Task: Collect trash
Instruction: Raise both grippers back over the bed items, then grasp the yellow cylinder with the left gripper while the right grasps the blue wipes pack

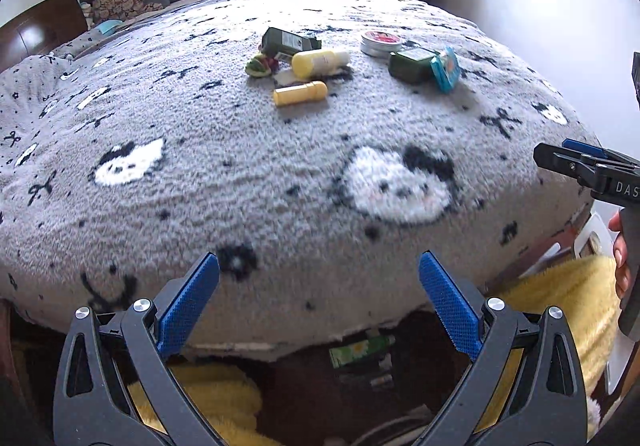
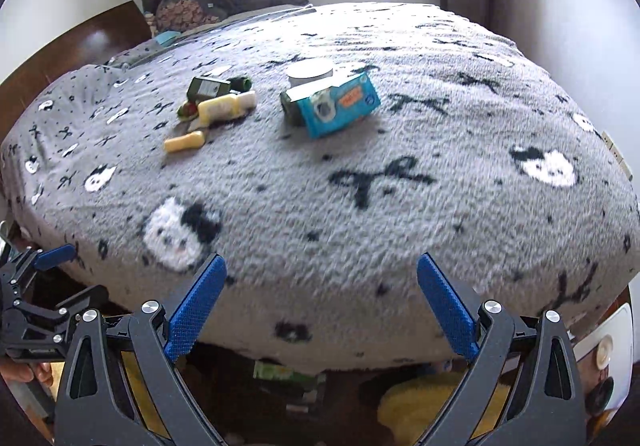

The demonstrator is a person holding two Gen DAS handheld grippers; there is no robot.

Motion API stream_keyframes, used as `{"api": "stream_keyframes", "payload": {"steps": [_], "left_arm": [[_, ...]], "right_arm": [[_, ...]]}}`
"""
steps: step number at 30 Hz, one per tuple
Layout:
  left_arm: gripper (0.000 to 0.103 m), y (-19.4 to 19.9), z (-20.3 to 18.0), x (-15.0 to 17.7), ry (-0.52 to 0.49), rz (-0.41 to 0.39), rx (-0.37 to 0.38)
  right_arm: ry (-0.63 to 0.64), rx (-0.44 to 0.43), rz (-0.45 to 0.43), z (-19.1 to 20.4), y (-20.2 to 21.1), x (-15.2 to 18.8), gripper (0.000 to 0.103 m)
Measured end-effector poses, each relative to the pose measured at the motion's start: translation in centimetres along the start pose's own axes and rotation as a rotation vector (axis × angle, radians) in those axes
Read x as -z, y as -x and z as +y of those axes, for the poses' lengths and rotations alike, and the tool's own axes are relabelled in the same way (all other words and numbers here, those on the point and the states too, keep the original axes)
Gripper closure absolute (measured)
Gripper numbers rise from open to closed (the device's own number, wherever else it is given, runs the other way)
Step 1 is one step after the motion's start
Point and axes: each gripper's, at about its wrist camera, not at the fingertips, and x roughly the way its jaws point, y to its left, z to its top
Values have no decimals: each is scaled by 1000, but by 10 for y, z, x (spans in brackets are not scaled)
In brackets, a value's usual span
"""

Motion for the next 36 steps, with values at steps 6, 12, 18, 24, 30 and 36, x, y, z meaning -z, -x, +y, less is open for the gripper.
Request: {"api": "stream_keyframes", "payload": {"steps": [6,12,18,24,30,36], "left_arm": [[9,-27,3,-37,3,-12,-14],[12,-58,7,-70,12,-12,-32],[16,-88,12,-98,53,-3,-17],[27,-116,15,-118,94,17,-4],[39,-132,15,-127,101,26,-20],[50,-134,23,-132,114,30,0]], "right_arm": [[-13,14,12,-8,-37,-31,7],[-12,11,-14,-8,-68,-57,7],[16,30,-26,4,-97,-79,16],[39,70,-33,14,-118,-93,28],[98,135,-30,20,-130,-99,38],[76,111,-10,6,-128,-96,50]]}}
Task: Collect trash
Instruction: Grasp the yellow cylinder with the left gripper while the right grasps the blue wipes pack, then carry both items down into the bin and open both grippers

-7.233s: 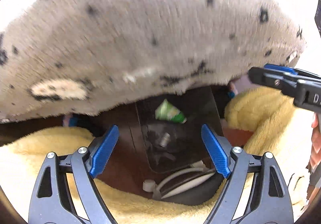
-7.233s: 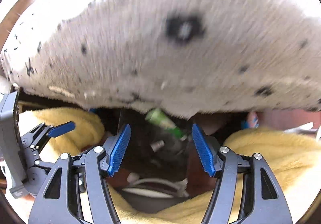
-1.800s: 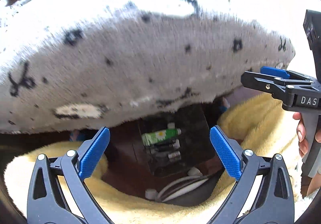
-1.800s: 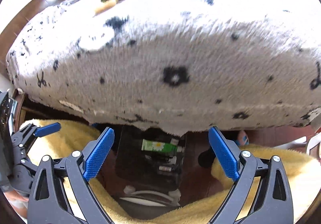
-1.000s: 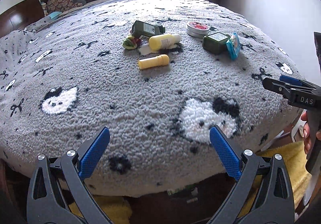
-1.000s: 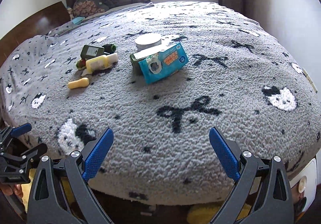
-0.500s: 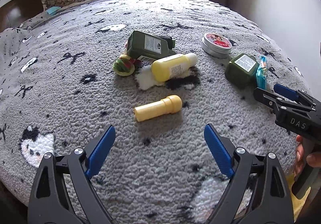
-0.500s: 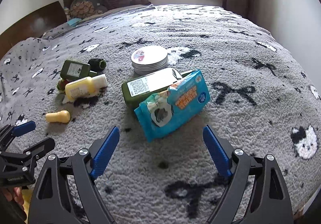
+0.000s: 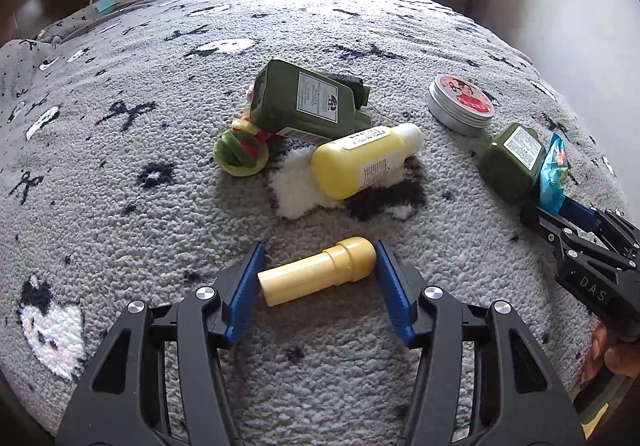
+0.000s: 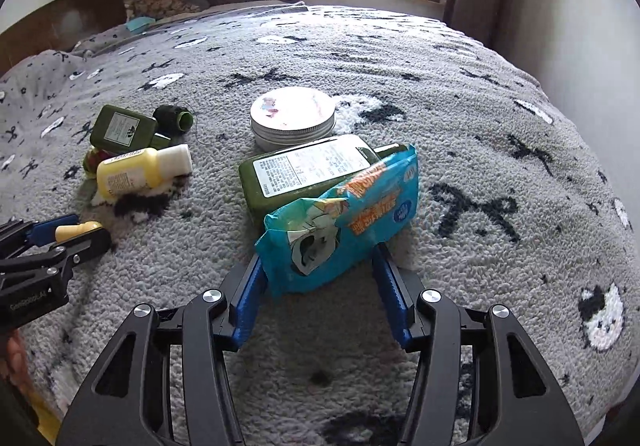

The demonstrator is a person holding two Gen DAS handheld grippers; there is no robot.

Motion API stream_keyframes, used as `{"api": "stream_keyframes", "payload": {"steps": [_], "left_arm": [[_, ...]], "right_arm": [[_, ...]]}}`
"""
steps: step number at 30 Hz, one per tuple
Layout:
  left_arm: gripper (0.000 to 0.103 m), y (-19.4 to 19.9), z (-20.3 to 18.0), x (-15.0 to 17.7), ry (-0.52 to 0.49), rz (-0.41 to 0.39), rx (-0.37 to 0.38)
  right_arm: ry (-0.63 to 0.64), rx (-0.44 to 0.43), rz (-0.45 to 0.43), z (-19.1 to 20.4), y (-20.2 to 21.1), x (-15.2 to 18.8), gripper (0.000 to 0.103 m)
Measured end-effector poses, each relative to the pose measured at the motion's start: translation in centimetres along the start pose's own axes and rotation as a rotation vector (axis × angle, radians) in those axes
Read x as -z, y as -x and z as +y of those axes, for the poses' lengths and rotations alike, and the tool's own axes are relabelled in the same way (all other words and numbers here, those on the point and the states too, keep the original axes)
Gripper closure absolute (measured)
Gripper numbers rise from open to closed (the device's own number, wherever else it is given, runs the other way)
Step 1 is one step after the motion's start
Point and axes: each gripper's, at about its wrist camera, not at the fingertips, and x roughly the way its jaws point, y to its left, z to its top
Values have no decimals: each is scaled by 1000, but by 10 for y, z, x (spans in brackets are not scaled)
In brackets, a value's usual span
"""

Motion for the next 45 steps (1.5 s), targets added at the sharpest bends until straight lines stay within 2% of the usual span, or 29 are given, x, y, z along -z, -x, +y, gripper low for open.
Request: {"api": "stream_keyframes", "payload": {"steps": [2,4,8,9,12,19,29,36,45], "left_arm": [[50,0,-1,1,-12,-2,-4],[50,0,-2,2,-19,-6,-7],[50,1,-3,3,-22,-10,-8],[50,1,-3,4,-25,-12,-10],[50,2,-3,5,-28,-18,-9],[51,19,-6,10,-34,-28,-2],[51,84,-26,33,-80,-103,9],[51,136,-34,59,-95,-173,16],[50,193,-46,104,-132,-241,29]], "right_arm": [[0,3,-1,-4,2,2,51],[-9,-5,1,-8,3,3,60],[-12,13,-15,-14,8,3,69],[-15,17,-20,-16,7,4,76],[-23,24,-35,-21,6,3,88],[4,20,-77,-21,30,8,89],[15,-43,-143,-12,94,22,90],[27,-87,-177,-3,146,47,90],[63,-173,-165,6,196,92,90]]}}
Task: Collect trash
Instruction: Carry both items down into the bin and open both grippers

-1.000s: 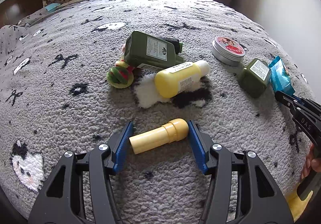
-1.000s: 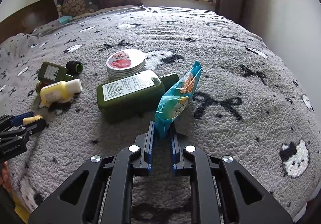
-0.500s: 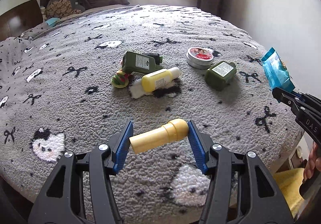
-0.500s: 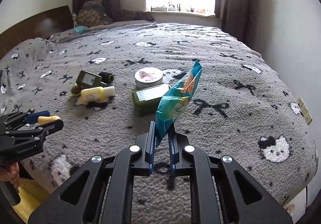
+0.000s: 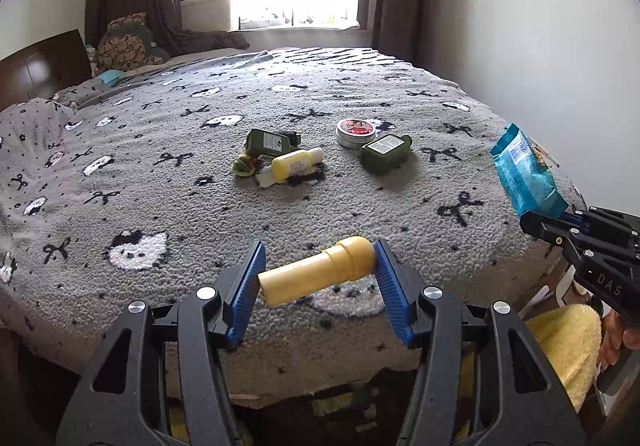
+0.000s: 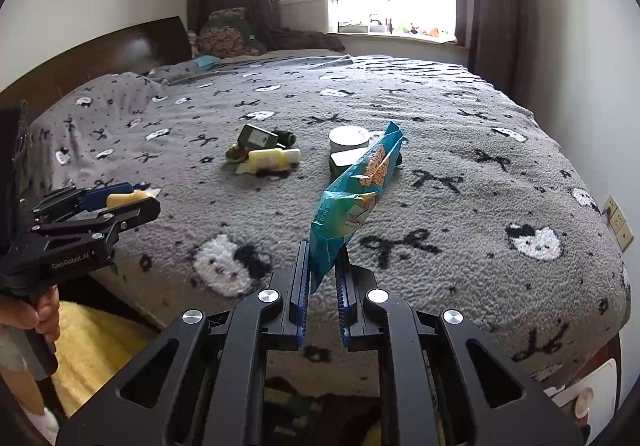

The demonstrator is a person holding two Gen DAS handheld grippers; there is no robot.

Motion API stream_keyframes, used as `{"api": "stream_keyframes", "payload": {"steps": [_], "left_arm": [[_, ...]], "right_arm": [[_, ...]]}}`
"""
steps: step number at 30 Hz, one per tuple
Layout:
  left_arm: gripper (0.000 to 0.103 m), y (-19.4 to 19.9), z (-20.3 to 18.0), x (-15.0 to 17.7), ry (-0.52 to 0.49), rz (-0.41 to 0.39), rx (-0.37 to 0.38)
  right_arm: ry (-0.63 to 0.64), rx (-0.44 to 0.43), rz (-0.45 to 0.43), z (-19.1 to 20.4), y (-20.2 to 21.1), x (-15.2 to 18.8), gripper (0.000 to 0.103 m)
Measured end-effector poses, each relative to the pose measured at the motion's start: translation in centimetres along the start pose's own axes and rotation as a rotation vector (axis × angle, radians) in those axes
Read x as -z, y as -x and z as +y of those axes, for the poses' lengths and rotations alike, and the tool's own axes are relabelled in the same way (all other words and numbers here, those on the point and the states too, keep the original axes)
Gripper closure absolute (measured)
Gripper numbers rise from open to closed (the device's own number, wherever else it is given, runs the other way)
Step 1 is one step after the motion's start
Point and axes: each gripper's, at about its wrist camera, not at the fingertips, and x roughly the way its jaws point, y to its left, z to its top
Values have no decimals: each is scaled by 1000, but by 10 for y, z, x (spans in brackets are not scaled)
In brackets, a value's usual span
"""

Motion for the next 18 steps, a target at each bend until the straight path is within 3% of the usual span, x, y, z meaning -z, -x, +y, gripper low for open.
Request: {"api": "stream_keyframes", "payload": {"steps": [10,18], "left_arm": [[50,32,-16,50,-2,36,53],[50,11,-23,112,17,203,85]], "right_arm": [[11,-85,65,21,32,42,90],[-16,-160,239,30,17,88,90]]}}
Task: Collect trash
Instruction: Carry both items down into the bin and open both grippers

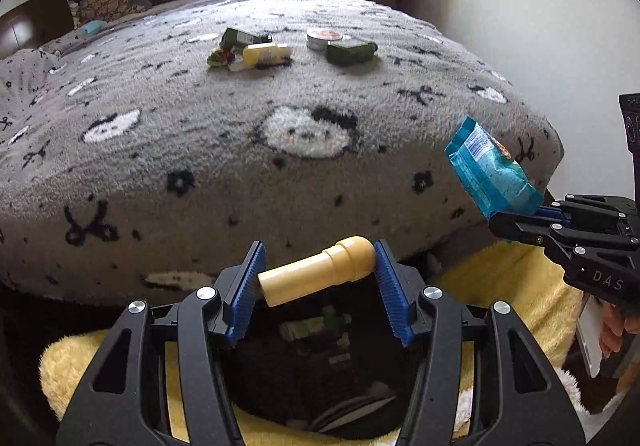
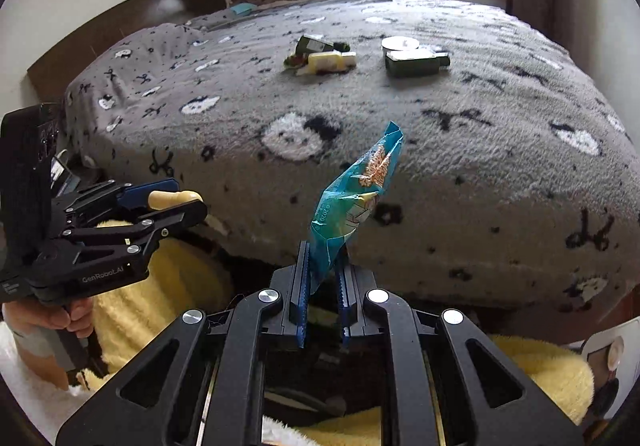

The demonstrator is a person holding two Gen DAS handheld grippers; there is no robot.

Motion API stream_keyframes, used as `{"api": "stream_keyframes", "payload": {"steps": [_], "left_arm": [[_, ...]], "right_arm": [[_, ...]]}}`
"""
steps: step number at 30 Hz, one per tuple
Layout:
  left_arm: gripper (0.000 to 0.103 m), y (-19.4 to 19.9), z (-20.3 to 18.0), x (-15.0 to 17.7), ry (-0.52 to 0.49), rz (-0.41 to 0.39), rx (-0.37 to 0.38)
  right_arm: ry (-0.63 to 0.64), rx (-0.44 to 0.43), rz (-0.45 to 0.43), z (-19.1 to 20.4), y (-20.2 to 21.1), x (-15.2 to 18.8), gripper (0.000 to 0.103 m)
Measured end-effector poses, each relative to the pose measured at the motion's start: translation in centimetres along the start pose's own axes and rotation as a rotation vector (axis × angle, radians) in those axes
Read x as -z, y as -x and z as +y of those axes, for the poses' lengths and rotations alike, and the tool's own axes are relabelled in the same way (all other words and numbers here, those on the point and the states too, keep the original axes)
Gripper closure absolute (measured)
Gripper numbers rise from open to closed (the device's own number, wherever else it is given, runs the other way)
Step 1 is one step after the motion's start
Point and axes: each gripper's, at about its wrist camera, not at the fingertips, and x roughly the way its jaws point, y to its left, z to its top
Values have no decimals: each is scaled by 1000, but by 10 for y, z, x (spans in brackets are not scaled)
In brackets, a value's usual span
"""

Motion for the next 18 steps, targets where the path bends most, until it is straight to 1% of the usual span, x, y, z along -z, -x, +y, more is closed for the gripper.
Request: {"api": "stream_keyframes", "payload": {"steps": [2,6,12,18], "left_arm": [[50,-10,0,13,1,46,5],[50,-31,3,34,14,122,11],[50,-56,11,51,35,211,27],[50,-91,15,67,48,323,83]], "right_arm": [[-6,-14,51,1,-11,11,90],[-28,-43,125,3,-30,30,90],[-83,-80,232,2,-65,50,90],[-135,-78,331,-7,-98,61,90]]}}
